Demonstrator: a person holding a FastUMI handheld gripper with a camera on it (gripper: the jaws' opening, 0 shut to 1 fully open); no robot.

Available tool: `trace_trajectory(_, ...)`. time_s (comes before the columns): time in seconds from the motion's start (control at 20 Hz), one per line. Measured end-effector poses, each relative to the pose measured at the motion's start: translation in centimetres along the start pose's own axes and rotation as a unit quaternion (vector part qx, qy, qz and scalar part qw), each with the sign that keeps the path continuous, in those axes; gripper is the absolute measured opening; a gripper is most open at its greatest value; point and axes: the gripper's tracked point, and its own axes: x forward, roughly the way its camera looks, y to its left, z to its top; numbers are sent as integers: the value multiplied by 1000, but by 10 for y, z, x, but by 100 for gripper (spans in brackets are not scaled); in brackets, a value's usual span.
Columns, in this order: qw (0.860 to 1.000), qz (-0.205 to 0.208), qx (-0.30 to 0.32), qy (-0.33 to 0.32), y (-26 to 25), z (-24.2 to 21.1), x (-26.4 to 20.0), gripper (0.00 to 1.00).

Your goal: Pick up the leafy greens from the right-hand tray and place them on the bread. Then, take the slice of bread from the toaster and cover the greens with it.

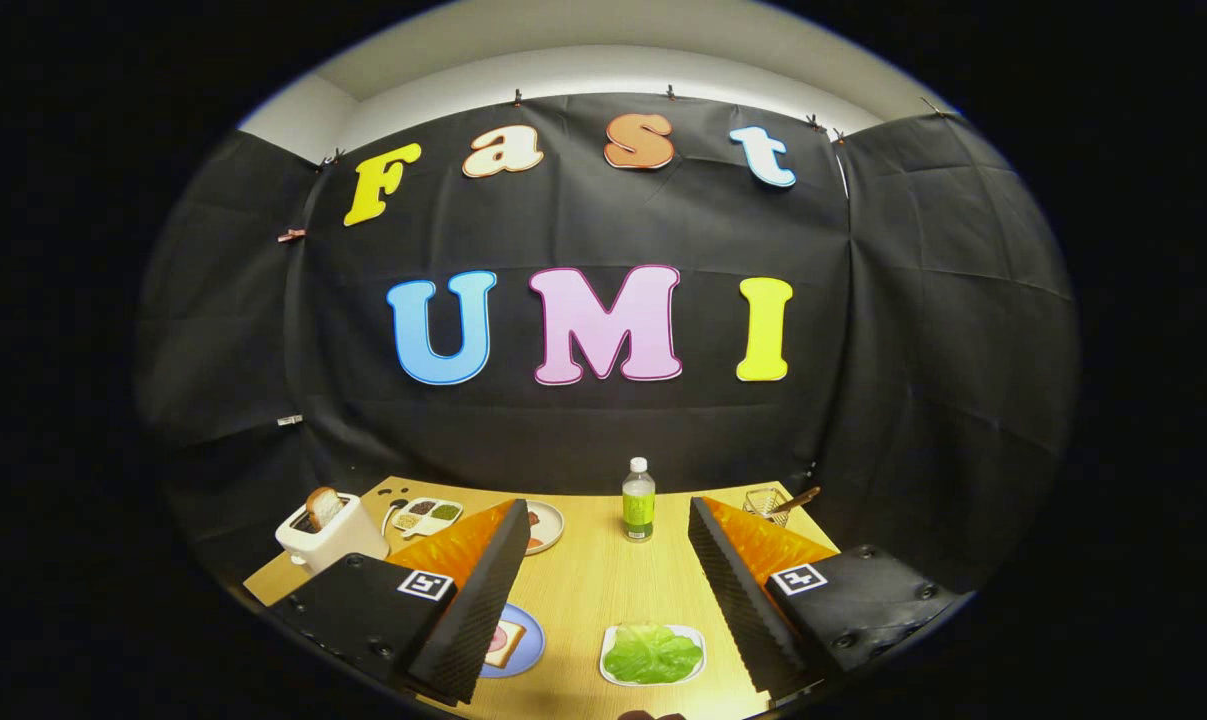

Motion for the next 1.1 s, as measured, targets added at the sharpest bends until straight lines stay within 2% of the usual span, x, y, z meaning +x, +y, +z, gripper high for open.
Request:
trace_trajectory(0.3, 1000, 22, 2, -1, 6, 4, 1, 99)
trace_trajectory(0.6, 1000, 6, -12, 4, -13, -13, 3, 99)
trace_trajectory(0.85, 999, -5, -5, 37, -32, -51, 14, 99)
trace_trajectory(1.1, 995, 17, -19, 92, -38, -106, 29, 99)
